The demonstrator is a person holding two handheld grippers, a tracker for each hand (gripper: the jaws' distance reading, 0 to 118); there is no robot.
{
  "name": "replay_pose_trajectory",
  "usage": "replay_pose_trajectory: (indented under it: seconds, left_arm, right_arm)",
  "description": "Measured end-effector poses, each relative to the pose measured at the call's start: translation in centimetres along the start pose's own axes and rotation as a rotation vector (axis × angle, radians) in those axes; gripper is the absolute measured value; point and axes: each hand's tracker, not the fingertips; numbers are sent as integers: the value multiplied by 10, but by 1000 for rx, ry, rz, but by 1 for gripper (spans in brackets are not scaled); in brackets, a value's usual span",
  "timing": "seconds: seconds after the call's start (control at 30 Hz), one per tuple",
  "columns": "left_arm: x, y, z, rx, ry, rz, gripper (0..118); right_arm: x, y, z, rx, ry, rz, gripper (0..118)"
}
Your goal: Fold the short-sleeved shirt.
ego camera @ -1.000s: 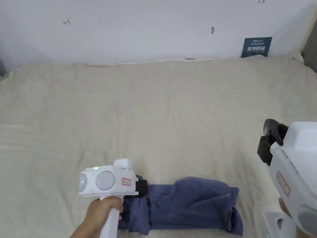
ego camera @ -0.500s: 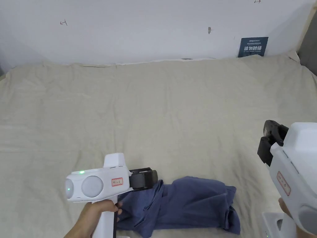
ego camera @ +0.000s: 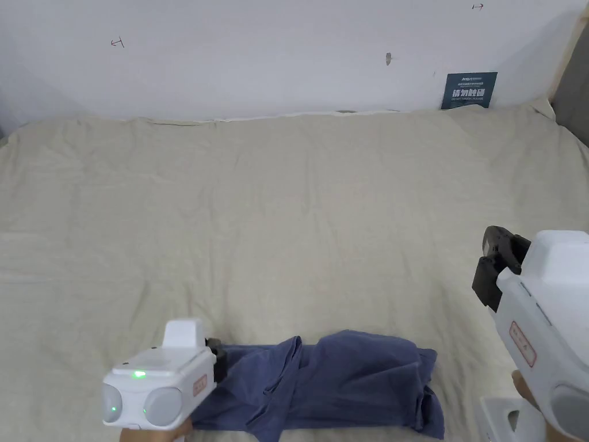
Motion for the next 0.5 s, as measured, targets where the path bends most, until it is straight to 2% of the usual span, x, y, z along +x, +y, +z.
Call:
replay_pose_trajectory:
  seconds: [0.3, 0.4, 0.5]
  left_arm:
    - [71, -26, -39, -140, -131, -47, 0]
    - [115, -29, -38, -178, -124, -65, 0]
    - [119, -24, -44, -169, -83, -73, 0]
  right_arm:
    - [12, -1, 3, -16, -28, 2, 1]
    - [17, -3, 4, -24, -39, 3, 1]
    - [20, -4, 5, -30, -49, 4, 1]
